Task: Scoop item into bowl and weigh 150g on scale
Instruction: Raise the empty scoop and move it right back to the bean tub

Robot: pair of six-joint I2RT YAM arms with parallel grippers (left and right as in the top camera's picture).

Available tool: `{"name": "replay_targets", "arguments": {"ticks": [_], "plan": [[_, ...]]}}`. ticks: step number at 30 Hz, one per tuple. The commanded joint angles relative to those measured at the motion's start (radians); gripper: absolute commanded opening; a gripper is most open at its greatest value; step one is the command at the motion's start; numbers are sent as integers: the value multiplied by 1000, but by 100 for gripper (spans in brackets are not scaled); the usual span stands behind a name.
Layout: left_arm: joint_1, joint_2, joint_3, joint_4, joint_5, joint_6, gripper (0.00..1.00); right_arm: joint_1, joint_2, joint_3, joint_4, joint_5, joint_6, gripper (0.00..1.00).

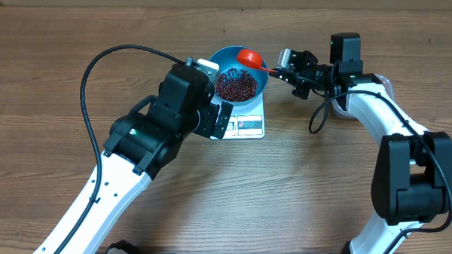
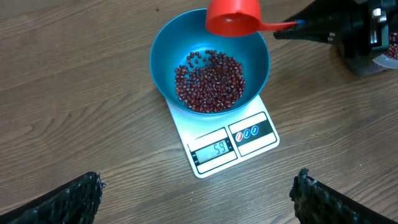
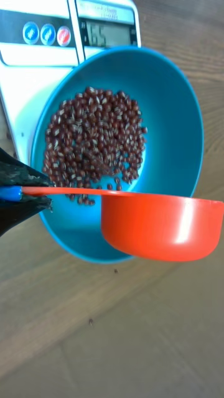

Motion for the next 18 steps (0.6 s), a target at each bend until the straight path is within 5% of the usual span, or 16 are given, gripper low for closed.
{"name": "replay_targets", "arguments": {"ticks": [1, 10, 18], "plan": [[2, -14, 21, 0, 8, 18, 99, 3, 1, -2, 48, 37, -9, 4], [2, -14, 21, 0, 8, 18, 100, 3, -54, -1, 48, 49, -1, 4], [2, -14, 21, 0, 8, 18, 99, -19, -232, -1, -113, 54, 2, 4]]}}
